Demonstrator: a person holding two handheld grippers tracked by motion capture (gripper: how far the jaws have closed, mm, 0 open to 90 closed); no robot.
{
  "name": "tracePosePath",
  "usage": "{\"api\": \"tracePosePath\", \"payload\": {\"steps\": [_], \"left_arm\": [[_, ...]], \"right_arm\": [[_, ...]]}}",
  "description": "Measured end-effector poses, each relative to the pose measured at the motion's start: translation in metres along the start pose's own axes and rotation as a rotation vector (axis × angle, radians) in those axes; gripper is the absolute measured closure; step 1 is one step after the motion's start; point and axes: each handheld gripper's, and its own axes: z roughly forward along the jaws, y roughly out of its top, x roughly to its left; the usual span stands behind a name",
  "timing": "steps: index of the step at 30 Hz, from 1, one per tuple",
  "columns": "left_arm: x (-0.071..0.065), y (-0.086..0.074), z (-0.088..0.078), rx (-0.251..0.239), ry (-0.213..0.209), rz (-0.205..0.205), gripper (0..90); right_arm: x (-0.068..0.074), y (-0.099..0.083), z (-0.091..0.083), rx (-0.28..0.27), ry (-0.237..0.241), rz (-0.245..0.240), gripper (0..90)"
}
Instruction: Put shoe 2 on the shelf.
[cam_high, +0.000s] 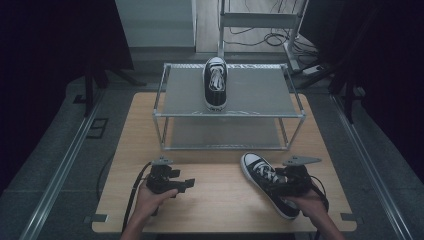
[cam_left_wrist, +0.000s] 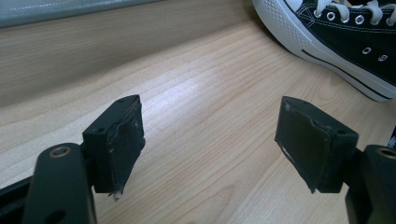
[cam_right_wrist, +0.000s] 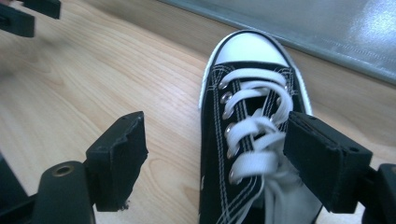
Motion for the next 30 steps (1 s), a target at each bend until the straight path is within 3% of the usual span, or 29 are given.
{"api": "tracePosePath", "payload": {"steps": [3, 7, 10, 15, 30], "left_arm": [[0.000, -0.001, 0.001, 0.006, -0.006, -0.003, 23.7], [-0.001, -0.001, 0.000, 0.004, -0.010, -0.005, 23.7], [0.000, -0.001, -0.001, -0.001, -0.010, -0.008, 23.7], [0.000, -0.001, -0.002, -0.005, -0.010, -0.011, 23.7], [-0.001, -0.004, 0.001, 0.009, -0.012, -0.016, 23.7]], "right_arm": [[0.001, 0.008, -0.001, 0.022, -0.056, -0.030, 17.1], [-0.004, 0.012, 0.002, 0.061, -0.081, -0.016, 15.4], [-0.010, 0.009, 0.011, 0.118, -0.078, 0.006, 13.6], [-0.016, 0.004, 0.030, 0.215, -0.081, -0.003, 12.5], [-0.020, 0.002, 0.054, 0.396, -0.106, -0.004, 8.0]]}}
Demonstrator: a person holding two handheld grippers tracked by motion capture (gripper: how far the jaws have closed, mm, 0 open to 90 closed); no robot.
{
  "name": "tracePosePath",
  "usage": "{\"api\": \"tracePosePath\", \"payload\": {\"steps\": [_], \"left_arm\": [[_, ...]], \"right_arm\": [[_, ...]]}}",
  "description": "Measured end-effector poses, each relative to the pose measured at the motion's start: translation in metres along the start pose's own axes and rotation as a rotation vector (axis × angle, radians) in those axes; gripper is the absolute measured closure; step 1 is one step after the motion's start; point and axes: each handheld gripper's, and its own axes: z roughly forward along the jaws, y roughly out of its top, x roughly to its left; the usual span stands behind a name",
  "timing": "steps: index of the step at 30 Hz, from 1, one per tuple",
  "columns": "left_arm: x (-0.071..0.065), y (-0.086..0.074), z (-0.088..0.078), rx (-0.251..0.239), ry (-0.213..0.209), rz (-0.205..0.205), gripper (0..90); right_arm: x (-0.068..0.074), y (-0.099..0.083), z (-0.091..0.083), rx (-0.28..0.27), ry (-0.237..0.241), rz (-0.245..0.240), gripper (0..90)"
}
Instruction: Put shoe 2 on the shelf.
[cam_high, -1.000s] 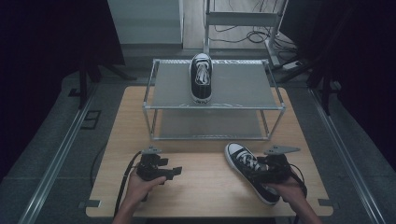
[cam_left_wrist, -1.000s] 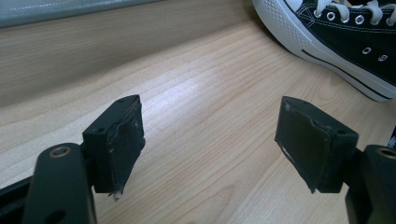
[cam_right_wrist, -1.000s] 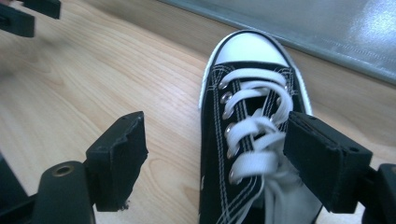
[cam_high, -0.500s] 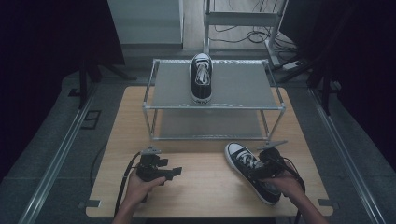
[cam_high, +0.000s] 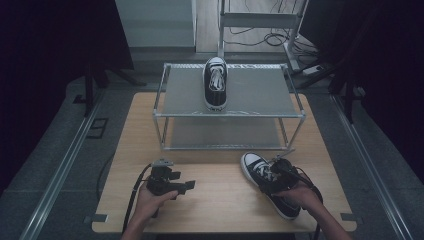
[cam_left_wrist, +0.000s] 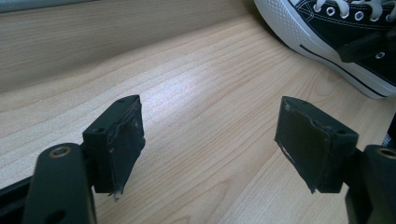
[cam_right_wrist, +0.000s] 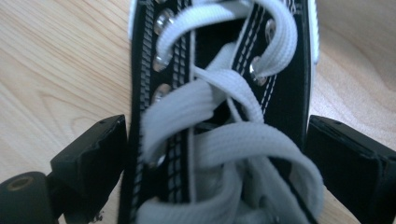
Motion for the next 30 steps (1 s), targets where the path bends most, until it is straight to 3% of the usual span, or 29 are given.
{"api": "tracePosePath", "payload": {"steps": [6, 10, 16, 18, 30], "left_arm": [[0.000, -0.001, 0.000, -0.001, 0.000, -0.004, 23.7], [-0.001, -0.001, -0.001, -0.004, -0.002, -0.005, 23.7], [0.001, -0.001, -0.003, -0.009, -0.001, -0.008, 23.7], [0.002, -0.001, -0.004, -0.009, 0.000, -0.011, 23.7], [0.002, -0.001, -0.005, -0.013, -0.004, -0.017, 23.8]], "right_arm": [[-0.001, 0.001, 0.003, 0.022, 0.007, 0.002, 9.6], [-0.004, 0.000, 0.001, 0.010, 0.024, 0.021, 11.9], [-0.008, 0.004, -0.001, 0.036, 0.048, 0.060, 12.9], [-0.009, 0.004, -0.002, 0.028, 0.076, 0.072, 13.0], [-0.003, 0.007, -0.029, -0.055, 0.123, 0.104, 13.3]]}}
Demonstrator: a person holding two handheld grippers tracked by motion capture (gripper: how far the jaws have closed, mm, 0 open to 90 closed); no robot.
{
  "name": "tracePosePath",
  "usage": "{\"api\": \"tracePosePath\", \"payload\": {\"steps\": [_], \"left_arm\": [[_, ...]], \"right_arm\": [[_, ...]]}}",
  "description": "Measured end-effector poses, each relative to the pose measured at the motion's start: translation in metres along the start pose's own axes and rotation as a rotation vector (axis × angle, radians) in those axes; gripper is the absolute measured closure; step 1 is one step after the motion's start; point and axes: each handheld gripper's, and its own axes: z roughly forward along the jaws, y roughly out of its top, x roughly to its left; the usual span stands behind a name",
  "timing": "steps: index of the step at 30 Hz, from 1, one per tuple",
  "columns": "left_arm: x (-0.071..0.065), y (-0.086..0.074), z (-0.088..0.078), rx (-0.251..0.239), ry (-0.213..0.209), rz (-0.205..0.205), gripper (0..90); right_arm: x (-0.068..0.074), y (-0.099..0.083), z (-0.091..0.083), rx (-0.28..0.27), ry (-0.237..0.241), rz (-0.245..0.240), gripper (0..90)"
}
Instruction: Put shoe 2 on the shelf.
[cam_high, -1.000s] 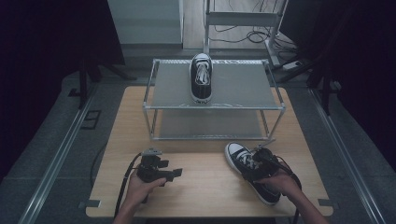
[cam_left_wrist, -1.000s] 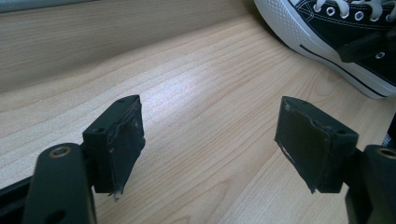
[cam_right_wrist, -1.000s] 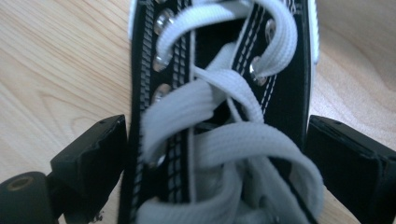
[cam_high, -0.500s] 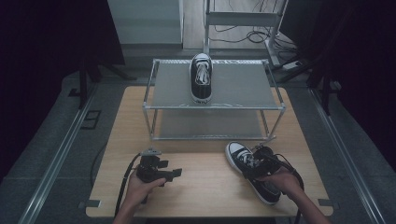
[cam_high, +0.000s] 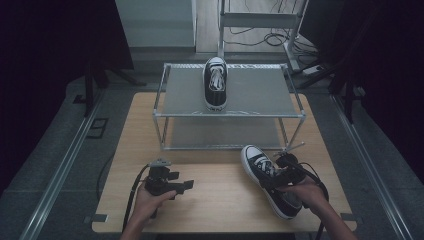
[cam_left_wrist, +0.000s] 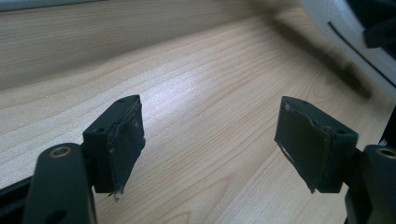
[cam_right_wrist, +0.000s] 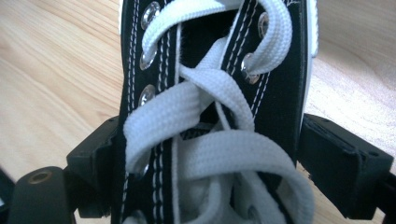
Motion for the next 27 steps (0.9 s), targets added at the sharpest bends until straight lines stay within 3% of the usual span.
{"api": "tracePosePath", "payload": {"steps": [10, 27], "left_arm": [[0.001, 0.000, 0.000, 0.001, -0.001, -0.004, 23.8], [0.002, 0.000, 0.000, -0.002, -0.009, -0.010, 23.9]], "right_arm": [[0.018, 0.008, -0.025, -0.061, 0.058, -0.016, 13.5], [0.041, 0.036, -0.074, -0.158, 0.096, -0.052, 13.6]]}}
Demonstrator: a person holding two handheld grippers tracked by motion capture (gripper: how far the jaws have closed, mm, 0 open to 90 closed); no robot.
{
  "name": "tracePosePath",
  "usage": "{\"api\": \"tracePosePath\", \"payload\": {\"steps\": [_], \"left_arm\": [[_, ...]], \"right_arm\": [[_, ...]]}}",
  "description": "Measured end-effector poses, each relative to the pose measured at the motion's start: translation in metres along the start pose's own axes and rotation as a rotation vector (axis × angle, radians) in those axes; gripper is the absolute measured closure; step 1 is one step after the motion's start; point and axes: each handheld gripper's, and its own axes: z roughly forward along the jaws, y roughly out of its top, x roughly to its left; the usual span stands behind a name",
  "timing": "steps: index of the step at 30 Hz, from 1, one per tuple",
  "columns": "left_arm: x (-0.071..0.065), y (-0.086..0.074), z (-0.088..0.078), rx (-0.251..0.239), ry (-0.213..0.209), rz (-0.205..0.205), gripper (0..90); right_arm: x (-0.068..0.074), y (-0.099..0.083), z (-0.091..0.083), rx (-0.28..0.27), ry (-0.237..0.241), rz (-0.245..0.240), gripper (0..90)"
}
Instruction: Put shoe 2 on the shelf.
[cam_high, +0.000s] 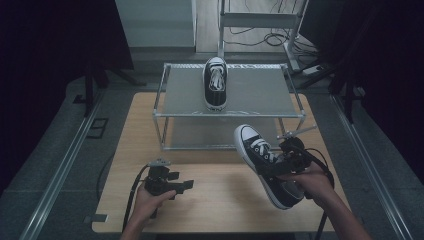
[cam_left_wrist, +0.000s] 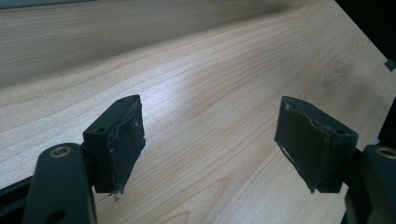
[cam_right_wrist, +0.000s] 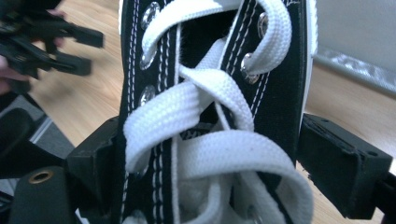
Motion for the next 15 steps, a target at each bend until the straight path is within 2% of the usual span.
{"api": "tracePosePath", "payload": {"steps": [6, 15], "left_arm": [[0.000, 0.000, 0.000, 0.000, -0.003, 0.003, 23.9], [0.000, 0.000, 0.001, 0.001, -0.006, 0.002, 23.9]], "right_arm": [[0.008, 0.015, -0.011, -0.027, 0.013, -0.006, 13.6], [0.005, 0.044, -0.024, -0.068, 0.007, 0.027, 13.6]]}}
